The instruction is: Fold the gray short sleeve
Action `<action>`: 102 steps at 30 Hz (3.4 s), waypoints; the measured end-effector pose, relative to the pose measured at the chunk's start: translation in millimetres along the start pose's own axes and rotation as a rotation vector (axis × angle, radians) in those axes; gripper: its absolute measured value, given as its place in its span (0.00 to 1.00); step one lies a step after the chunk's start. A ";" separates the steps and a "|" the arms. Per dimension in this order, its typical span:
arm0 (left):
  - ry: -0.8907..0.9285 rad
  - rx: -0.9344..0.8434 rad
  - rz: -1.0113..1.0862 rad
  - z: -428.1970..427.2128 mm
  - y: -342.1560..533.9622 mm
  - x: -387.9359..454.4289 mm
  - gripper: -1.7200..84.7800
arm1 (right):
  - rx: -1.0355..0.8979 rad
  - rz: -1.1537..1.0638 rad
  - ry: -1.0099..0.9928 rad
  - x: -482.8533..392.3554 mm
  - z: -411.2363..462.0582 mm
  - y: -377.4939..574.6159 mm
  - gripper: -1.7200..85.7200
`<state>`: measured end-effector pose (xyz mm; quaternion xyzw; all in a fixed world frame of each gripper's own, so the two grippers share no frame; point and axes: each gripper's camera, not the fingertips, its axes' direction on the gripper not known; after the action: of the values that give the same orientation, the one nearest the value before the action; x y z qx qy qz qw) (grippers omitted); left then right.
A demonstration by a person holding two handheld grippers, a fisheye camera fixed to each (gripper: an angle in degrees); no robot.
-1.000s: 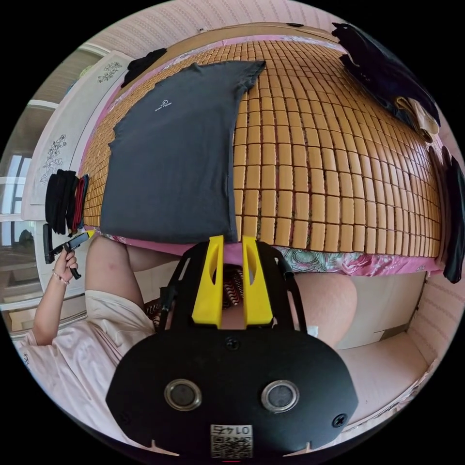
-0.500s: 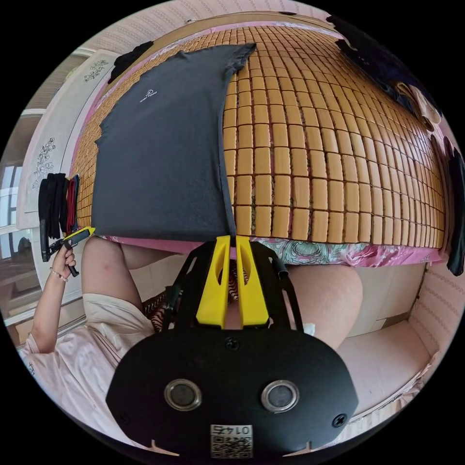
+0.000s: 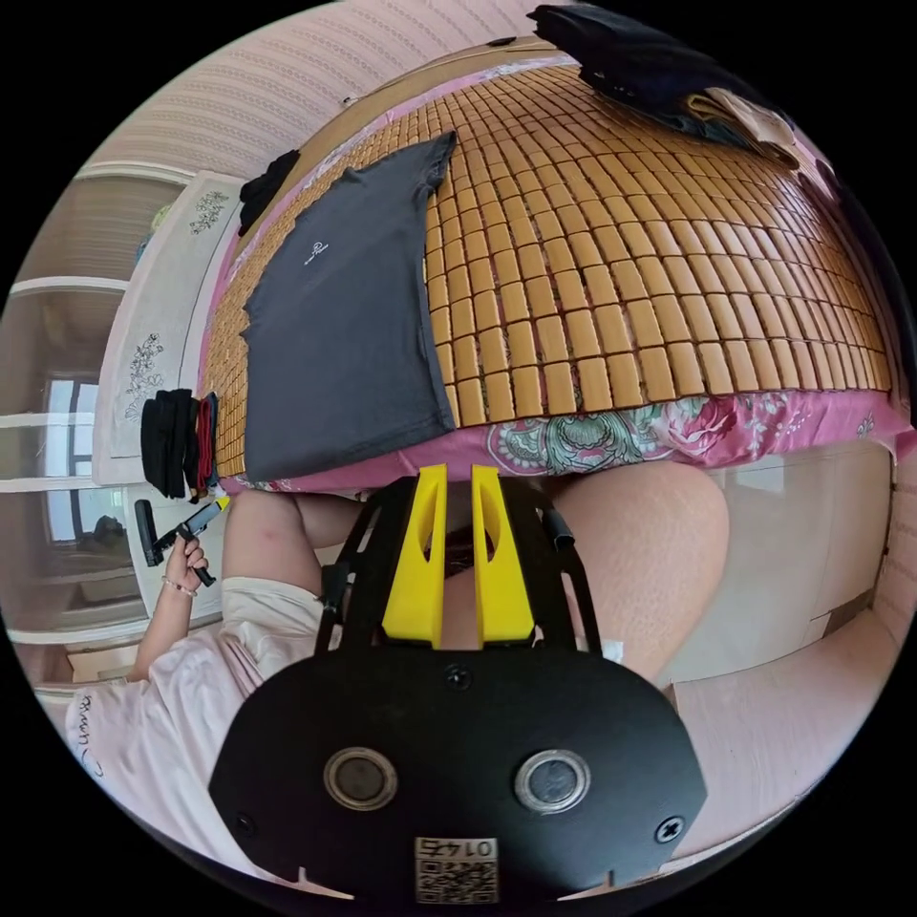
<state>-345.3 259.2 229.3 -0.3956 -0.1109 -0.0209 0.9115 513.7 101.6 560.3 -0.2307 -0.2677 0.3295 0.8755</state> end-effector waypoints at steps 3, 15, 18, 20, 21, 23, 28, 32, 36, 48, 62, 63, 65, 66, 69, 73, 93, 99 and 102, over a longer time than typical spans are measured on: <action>0.018 0.054 0.007 -11.5 18.1 -1.9 0.05 | 0.012 -0.044 0.007 -7.4 0.0 10.7 0.07; 0.079 0.142 0.083 -21.1 55.0 18.9 0.02 | 0.020 -0.254 0.051 -53.6 20.1 51.9 0.08; 0.061 0.161 0.101 -27.9 67.7 28.2 0.02 | 0.035 -0.267 -0.003 -58.9 19.5 58.8 0.08; 0.057 0.183 0.135 -34.4 77.5 36.4 0.02 | 0.073 -0.271 -0.029 -62.2 17.1 62.3 0.07; 0.044 0.197 0.156 -38.6 83.8 41.7 0.02 | 0.099 -0.271 -0.024 -64.3 16.8 64.6 0.07; 0.011 0.219 0.175 -44.3 91.7 48.0 0.02 | 0.146 -0.265 -0.002 -67.2 18.7 68.1 0.07; -0.039 0.247 0.204 -45.2 88.3 57.2 0.02 | 0.212 -0.263 0.042 -77.1 30.9 73.0 0.09; -0.031 0.228 0.198 -27.1 54.7 57.9 0.02 | 0.192 -0.321 0.009 -91.5 48.7 60.6 0.10; 0.007 0.222 0.187 -2.6 10.9 52.0 0.01 | 0.156 -0.372 0.001 -122.1 71.9 26.8 0.10; 0.049 0.318 0.093 43.0 -137.6 9.1 0.02 | 0.052 -0.887 0.093 -340.8 176.3 -149.1 0.12; 0.082 0.357 0.003 111.0 -267.9 -4.3 0.11 | -0.086 -1.064 0.254 -536.2 357.9 -308.3 0.15; 0.081 0.358 0.018 115.1 -273.8 -2.2 0.11 | -0.092 -1.053 0.250 -541.6 367.4 -317.1 0.15; 0.054 0.336 0.047 124.5 -284.7 2.0 0.09 | -0.074 -1.050 0.290 -546.0 380.4 -328.0 0.15; 0.022 0.312 0.054 131.4 -292.1 5.1 0.07 | -0.085 -1.049 0.317 -546.3 389.4 -335.0 0.14; -0.025 0.297 0.094 140.1 -304.9 17.8 0.06 | -0.073 -0.985 0.291 -537.6 391.6 -352.7 0.07; -0.046 0.296 0.109 146.0 -315.3 30.8 0.06 | -0.090 -0.922 0.117 -514.9 373.0 -375.4 0.03; 0.029 0.261 0.536 170.4 -353.2 151.9 0.09 | 0.202 -0.481 0.072 -255.5 198.4 -367.0 0.10; 0.082 0.225 0.667 198.1 -411.9 237.7 0.08 | 0.343 -0.326 0.376 -174.0 150.0 -320.1 0.09; 0.075 0.182 0.759 223.3 -444.5 297.0 0.08 | 0.355 -0.312 0.518 -152.9 145.2 -308.4 0.05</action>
<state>-153.2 131.0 760.6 -0.3250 0.0751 0.3132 0.8891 465.6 -181.1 799.8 -0.1072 -0.0075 0.1634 0.9807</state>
